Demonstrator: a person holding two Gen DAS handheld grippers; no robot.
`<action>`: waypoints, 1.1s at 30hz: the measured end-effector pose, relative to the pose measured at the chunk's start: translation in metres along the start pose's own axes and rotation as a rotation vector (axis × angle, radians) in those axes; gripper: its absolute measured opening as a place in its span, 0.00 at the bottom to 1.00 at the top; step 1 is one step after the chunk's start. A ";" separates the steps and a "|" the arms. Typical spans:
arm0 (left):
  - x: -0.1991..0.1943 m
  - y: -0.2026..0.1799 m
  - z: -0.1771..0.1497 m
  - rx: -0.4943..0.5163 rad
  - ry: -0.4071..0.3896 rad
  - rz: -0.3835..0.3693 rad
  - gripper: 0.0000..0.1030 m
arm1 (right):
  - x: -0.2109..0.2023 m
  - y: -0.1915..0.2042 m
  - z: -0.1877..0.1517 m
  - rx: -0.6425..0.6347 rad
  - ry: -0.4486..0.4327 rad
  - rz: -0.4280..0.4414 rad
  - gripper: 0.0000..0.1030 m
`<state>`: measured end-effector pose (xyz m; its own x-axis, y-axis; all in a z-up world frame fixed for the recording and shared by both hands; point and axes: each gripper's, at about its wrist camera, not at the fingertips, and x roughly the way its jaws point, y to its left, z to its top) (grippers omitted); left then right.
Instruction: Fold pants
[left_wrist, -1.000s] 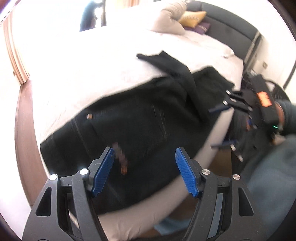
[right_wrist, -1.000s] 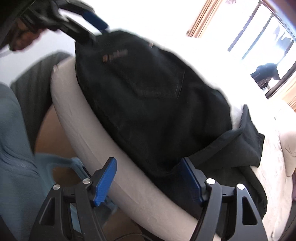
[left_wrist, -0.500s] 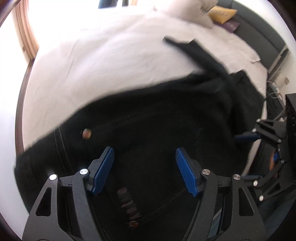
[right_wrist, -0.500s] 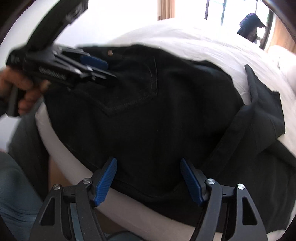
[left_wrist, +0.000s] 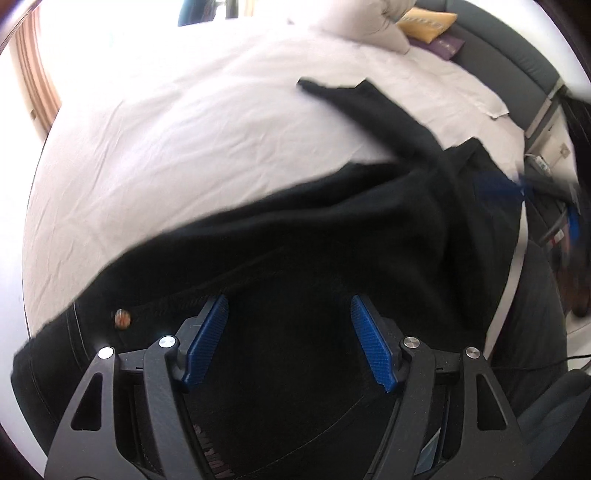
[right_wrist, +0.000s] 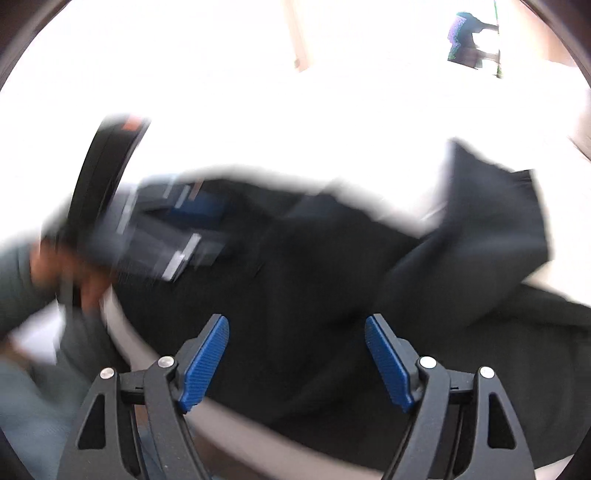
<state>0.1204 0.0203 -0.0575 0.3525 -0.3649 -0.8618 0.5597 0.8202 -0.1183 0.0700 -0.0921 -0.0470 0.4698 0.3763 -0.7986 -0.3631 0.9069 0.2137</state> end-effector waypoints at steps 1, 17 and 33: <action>0.002 -0.001 0.004 0.006 -0.005 -0.004 0.66 | -0.008 -0.015 0.013 0.038 -0.027 -0.022 0.77; 0.045 0.005 -0.001 -0.036 -0.052 -0.013 0.66 | 0.111 -0.132 0.183 0.110 0.128 -0.357 0.57; 0.040 0.005 -0.004 -0.038 -0.063 -0.013 0.66 | 0.149 -0.180 0.192 0.252 0.258 -0.356 0.09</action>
<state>0.1343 0.0113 -0.0949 0.3923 -0.4016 -0.8276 0.5365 0.8307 -0.1488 0.3596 -0.1631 -0.0964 0.3030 0.0055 -0.9530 0.0032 1.0000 0.0067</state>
